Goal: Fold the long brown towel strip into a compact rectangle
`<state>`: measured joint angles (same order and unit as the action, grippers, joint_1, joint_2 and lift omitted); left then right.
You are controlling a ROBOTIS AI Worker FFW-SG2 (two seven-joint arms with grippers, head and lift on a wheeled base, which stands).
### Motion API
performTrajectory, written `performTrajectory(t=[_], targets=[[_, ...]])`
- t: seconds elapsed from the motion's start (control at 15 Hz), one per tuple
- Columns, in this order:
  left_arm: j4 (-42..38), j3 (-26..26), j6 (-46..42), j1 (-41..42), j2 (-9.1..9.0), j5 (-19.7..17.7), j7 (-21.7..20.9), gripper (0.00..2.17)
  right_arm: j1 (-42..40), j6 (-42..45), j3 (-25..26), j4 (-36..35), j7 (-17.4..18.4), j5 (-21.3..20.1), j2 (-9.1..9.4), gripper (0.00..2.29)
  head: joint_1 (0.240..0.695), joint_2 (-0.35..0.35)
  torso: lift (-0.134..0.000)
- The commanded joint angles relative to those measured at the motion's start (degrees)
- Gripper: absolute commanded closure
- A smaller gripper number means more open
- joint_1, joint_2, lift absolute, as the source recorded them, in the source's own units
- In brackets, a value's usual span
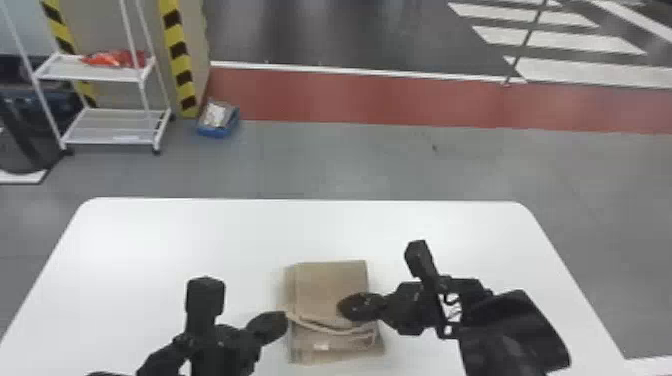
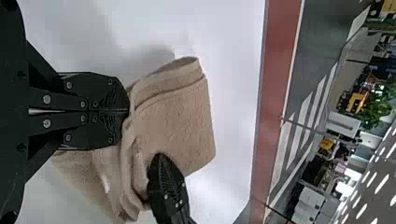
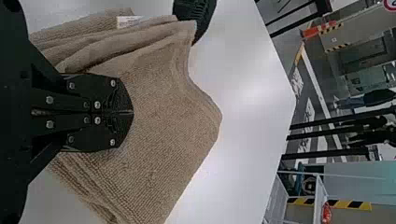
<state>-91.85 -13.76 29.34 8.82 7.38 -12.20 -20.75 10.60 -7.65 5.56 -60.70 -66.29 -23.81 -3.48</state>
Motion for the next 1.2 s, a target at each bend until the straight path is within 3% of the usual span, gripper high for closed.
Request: performTrajectory(t=[0.0,0.33,0.6,0.93,1.13], targets=[[-2.28,3.56,-0.02,0.67,0.18,-0.02,-0.08,1.38,-0.05,-1.10,0.51,-0.30,-0.16,0.78,-0.21,1.99,0.695,-0.093,0.000],[-4.48,5.94,-0.20,1.99,0.09,-0.46,-0.52,1.38,-1.29,-7.43,2.53,-5.66,-1.21,3.24,-0.48,1.99,0.695,-0.052,0.000],[-8.88,6.73,-0.37,5.60,0.09,-0.90,-2.45,1.38,-2.60,-10.24,8.59,-12.95,-3.76,7.29,-0.65,1.98,0.695,-0.069,0.000],[-8.35,1.89,-1.60,7.88,0.00,-1.25,-3.51,1.38,-2.96,-7.61,17.03,-13.66,-3.76,13.35,-2.76,1.98,0.695,-0.161,0.000],[-7.29,-1.45,-5.65,8.41,0.09,-0.99,-3.33,1.38,-4.80,-4.62,20.81,-13.66,-3.67,15.20,-4.26,1.98,0.695,-0.271,0.000]])
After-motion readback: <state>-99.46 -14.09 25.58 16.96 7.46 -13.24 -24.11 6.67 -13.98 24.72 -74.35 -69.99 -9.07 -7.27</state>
